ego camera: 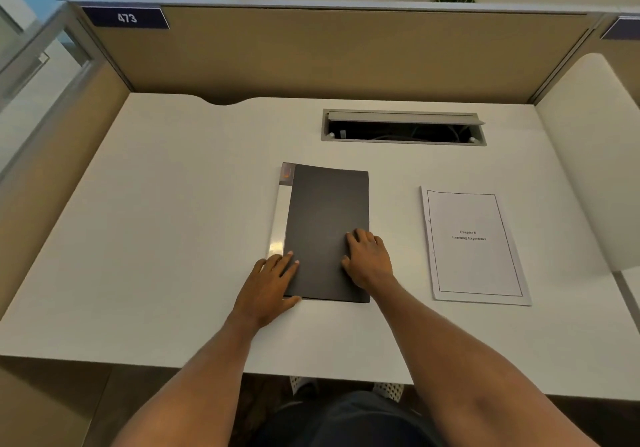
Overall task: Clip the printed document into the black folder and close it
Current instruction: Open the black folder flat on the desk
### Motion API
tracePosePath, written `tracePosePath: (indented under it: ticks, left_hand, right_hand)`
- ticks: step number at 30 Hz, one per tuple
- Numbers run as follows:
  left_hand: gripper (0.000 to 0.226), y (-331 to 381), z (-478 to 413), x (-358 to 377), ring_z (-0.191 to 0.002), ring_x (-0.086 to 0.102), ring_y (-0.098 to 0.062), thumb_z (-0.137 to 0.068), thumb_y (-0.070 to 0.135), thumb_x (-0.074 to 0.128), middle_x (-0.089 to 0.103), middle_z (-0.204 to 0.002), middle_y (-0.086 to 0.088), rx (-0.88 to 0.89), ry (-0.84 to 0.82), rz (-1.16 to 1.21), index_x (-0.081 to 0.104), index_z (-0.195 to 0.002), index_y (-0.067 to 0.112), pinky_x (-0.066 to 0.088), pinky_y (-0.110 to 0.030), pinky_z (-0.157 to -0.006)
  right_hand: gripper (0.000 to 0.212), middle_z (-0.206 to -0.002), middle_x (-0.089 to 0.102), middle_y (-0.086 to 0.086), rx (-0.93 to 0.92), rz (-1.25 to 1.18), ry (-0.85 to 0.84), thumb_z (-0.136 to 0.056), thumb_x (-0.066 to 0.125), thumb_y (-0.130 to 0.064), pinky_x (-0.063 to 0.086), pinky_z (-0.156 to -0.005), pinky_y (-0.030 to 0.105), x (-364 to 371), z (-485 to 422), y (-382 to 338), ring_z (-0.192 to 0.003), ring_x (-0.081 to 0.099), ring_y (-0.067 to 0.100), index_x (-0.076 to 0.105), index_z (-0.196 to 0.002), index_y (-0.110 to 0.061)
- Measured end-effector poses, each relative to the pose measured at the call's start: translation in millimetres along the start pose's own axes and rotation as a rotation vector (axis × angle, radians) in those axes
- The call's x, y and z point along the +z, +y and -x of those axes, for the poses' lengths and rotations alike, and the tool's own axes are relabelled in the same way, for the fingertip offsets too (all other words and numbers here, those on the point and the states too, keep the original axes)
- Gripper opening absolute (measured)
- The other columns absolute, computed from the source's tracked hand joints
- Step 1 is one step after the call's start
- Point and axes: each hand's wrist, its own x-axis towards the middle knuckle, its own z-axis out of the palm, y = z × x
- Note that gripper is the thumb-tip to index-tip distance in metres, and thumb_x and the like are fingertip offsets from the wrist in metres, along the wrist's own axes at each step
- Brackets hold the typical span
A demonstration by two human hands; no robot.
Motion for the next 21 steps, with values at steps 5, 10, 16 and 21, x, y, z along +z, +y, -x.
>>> tracePosePath:
  ticks: [5,10,16,21]
  left_hand:
    - [0.073,-1.4,3.4,4.4,-0.132,0.057,-0.032,-0.099,0.058,0.030,0.056,-0.150,-0.011,0.040,-0.044,-0.094,0.056,-0.144,0.008,0.052,-0.043,-0.104]
    - [0.057,0.4,11.3,13.4,-0.134,0.055,-0.042,-0.107,0.039,0.037,0.054,-0.148,-0.022,0.103,0.039,-0.167,0.051,-0.144,-0.002,0.053,-0.047,-0.105]
    - [0.061,-5.8,22.3,5.9,-0.135,0.057,-0.034,-0.108,0.039,0.022,0.054,-0.149,-0.017,0.098,0.129,-0.002,0.051,-0.145,0.000,0.062,-0.037,-0.088]
    - [0.079,-10.7,34.8,4.8,-0.151,0.036,-0.024,-0.100,0.059,0.004,0.026,-0.168,-0.004,-0.018,0.118,0.365,0.026,-0.160,0.011,0.038,-0.032,-0.114]
  right_hand:
    - [0.040,-0.131,0.055,0.007,-0.020,-0.069,0.039,-0.100,0.037,-0.040,0.039,-0.109,0.040,-5.8,-5.7,6.6,-0.120,0.053,0.027,0.056,-0.126,-0.017]
    - [0.038,-0.119,0.061,0.011,0.198,-0.383,0.317,-0.106,0.031,-0.033,0.049,-0.094,0.047,-21.6,-12.7,15.7,-0.105,0.059,0.031,0.060,-0.117,-0.011]
    - [0.037,-0.106,0.061,0.006,0.497,-0.665,0.459,-0.108,0.025,-0.032,0.052,-0.090,0.042,-27.9,-25.8,11.0,-0.095,0.059,0.022,0.056,-0.105,-0.014]
    - [0.033,-0.134,0.058,0.007,0.328,-0.634,0.280,-0.105,0.035,-0.035,0.052,-0.098,0.044,-4.3,-25.8,-6.8,-0.115,0.060,0.027,0.052,-0.129,-0.019]
